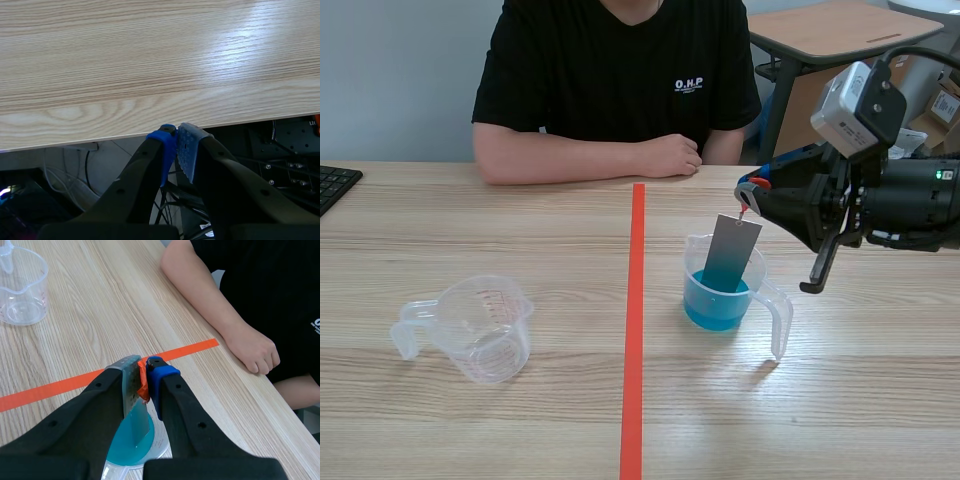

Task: Do the redox reaction experiment.
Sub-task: 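Hold the plate still in the solution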

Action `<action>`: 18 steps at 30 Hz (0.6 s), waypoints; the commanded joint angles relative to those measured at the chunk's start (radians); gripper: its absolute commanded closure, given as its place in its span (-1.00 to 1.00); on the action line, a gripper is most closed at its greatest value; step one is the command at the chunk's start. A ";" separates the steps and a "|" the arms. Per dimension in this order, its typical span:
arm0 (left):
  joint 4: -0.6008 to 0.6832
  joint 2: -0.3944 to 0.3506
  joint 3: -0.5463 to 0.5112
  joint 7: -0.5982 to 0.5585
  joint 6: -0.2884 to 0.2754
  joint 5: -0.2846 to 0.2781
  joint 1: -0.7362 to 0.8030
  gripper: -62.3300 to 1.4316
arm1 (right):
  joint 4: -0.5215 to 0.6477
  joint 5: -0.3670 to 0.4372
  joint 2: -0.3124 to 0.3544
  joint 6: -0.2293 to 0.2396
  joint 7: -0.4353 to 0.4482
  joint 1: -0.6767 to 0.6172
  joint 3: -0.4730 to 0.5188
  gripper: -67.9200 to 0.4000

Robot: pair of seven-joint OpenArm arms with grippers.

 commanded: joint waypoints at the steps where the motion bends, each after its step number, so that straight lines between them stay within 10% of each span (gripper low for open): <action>1: 0.011 0.003 0.005 0.000 -0.002 -0.003 -0.005 0.80 | 0.014 -0.001 0.014 0.011 0.000 0.023 0.005 0.94; 18: 0.011 0.003 0.005 0.005 -0.002 -0.003 -0.005 0.80 | 0.081 0.045 0.059 0.011 -0.002 0.022 0.009 0.94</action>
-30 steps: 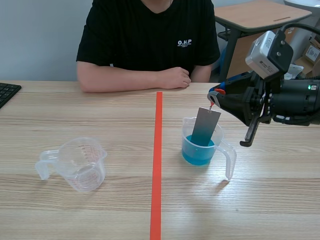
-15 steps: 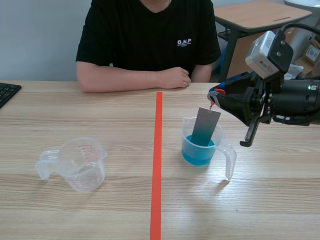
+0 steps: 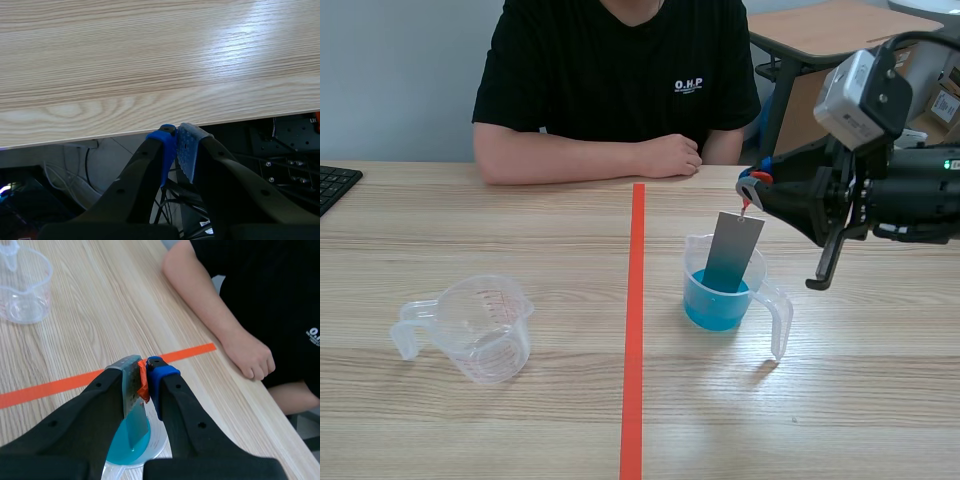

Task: Do the redox reaction experiment.
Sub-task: 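Hold the plate still in the solution, then raise the plate and point at it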

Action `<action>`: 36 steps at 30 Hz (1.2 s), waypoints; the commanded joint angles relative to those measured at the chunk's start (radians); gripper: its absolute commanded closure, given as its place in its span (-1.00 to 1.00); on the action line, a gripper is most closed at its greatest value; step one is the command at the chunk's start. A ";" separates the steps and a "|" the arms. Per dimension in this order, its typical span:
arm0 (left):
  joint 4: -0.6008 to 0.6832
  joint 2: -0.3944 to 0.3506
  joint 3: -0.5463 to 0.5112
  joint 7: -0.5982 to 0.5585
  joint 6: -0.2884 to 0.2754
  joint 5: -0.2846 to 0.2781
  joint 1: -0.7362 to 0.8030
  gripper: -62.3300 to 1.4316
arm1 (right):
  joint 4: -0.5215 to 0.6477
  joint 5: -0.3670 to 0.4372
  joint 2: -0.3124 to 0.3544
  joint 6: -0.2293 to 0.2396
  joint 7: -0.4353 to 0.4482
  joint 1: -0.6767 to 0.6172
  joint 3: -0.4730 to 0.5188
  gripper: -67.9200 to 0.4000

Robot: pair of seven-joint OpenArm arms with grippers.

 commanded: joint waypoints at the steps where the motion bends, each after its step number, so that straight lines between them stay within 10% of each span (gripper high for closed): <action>1: 0.011 0.003 0.005 -0.010 -0.002 -0.003 -0.003 0.80 | 0.035 0.028 0.031 0.006 0.010 0.023 0.009 0.94; 36: 0.011 0.003 0.005 0.016 -0.003 -0.003 -0.003 0.80 | 0.355 0.449 0.202 0.006 -0.262 -0.034 0.157 0.94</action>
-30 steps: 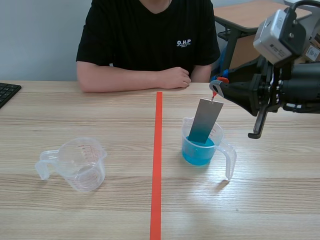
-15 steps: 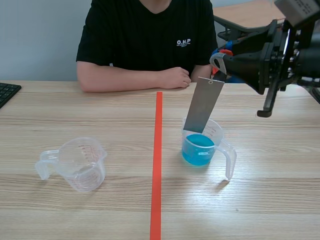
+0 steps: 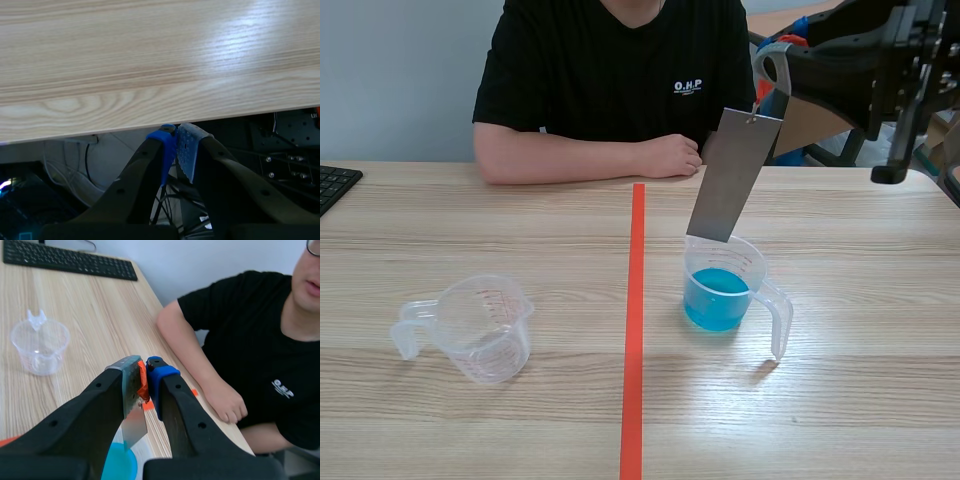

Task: Do the redox reaction experiment.
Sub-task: 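Raise the plate and point at it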

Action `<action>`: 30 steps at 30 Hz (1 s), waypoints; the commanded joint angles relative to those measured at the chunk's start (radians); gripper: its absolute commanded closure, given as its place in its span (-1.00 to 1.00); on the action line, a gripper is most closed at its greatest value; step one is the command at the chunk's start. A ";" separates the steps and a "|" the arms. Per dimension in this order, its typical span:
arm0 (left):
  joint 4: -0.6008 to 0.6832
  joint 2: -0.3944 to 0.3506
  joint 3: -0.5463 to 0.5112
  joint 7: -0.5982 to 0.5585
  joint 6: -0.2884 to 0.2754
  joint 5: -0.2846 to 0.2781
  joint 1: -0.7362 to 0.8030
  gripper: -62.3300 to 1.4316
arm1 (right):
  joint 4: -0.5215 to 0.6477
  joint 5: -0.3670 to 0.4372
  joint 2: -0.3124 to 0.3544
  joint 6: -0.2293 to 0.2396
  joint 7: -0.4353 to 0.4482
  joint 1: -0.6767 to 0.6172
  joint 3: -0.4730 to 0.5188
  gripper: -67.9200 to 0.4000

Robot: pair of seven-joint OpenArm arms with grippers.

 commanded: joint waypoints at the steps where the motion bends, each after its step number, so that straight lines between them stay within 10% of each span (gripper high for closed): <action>1: 0.011 0.003 0.005 -0.016 -0.002 -0.003 -0.003 0.80 | 0.024 0.019 0.016 0.006 0.008 -0.011 0.032 0.94; 21: 0.019 -0.051 0.005 -0.052 -0.007 0.005 -0.003 0.80 | 0.084 0.044 0.016 0.006 -0.064 -0.062 0.106 0.94; 30: 0.053 -0.229 0.005 -0.073 -0.163 0.005 -0.048 0.80 | 0.084 0.044 0.016 0.006 -0.068 -0.062 0.106 0.94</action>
